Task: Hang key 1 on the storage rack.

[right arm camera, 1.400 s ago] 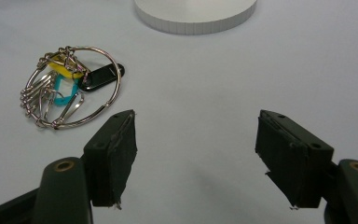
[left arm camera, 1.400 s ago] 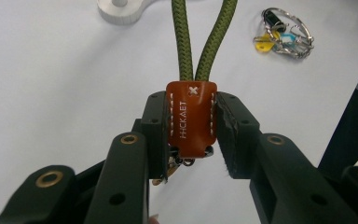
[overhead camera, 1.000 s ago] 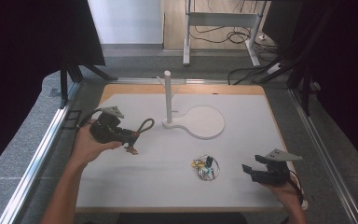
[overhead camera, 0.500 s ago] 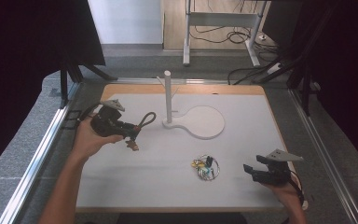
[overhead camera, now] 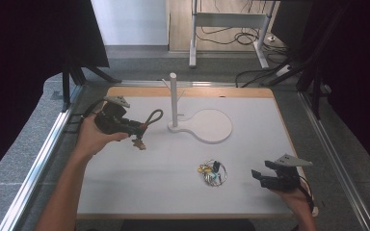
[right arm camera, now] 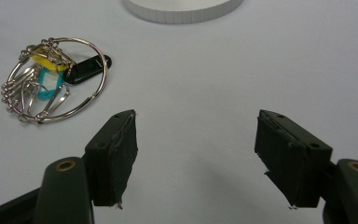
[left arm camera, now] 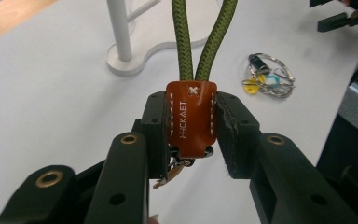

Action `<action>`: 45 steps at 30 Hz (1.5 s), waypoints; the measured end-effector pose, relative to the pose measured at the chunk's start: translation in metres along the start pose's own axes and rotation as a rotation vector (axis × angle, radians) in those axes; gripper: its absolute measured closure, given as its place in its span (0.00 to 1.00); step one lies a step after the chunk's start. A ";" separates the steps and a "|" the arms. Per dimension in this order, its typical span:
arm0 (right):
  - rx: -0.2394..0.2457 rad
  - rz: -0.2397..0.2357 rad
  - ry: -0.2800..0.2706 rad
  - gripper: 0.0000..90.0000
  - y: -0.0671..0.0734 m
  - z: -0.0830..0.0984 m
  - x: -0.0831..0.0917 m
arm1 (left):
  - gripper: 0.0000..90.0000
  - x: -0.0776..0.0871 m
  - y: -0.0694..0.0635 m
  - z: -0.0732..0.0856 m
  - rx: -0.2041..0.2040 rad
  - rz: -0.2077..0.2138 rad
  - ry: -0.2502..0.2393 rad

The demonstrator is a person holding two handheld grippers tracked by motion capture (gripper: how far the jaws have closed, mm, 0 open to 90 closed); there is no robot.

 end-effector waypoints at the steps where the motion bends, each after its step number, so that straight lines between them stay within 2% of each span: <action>1: 0.000 0.000 0.000 0.34 0.000 0.000 0.000 | 0.74 0.000 0.000 0.000 0.000 0.000 0.000; 6: -0.001 0.003 0.003 0.33 0.000 0.000 0.000 | 0.74 0.001 0.000 -0.006 -0.008 -0.002 -0.005; 23: 0.002 0.006 0.001 0.34 0.001 0.000 -0.001 | 0.74 -0.006 0.016 -0.016 0.034 0.006 -0.008; 33: 0.003 0.005 0.000 0.34 0.000 0.000 -0.001 | 0.74 -0.006 0.019 -0.030 0.020 0.005 -0.018; 37: 0.006 0.006 0.000 0.34 0.000 0.000 -0.001 | 0.74 -0.007 0.024 -0.034 0.034 0.028 -0.024; 41: 0.003 0.005 -0.001 0.34 -0.001 0.000 -0.001 | 0.74 -0.007 0.027 -0.035 0.038 0.035 -0.022; 45: 0.002 0.005 -0.002 0.34 -0.001 0.000 -0.001 | 0.74 -0.007 0.030 -0.039 0.060 0.046 -0.040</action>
Point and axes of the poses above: each handheld gripper's, and its own axes: x roughly backward along the jaws, z roughly out of its underside, y roughly to its left, the point moved 3 cm from there along -x, roughly forward along the jaws, and after that the axes turned 7 degrees about -y, right-handed, at the moved point
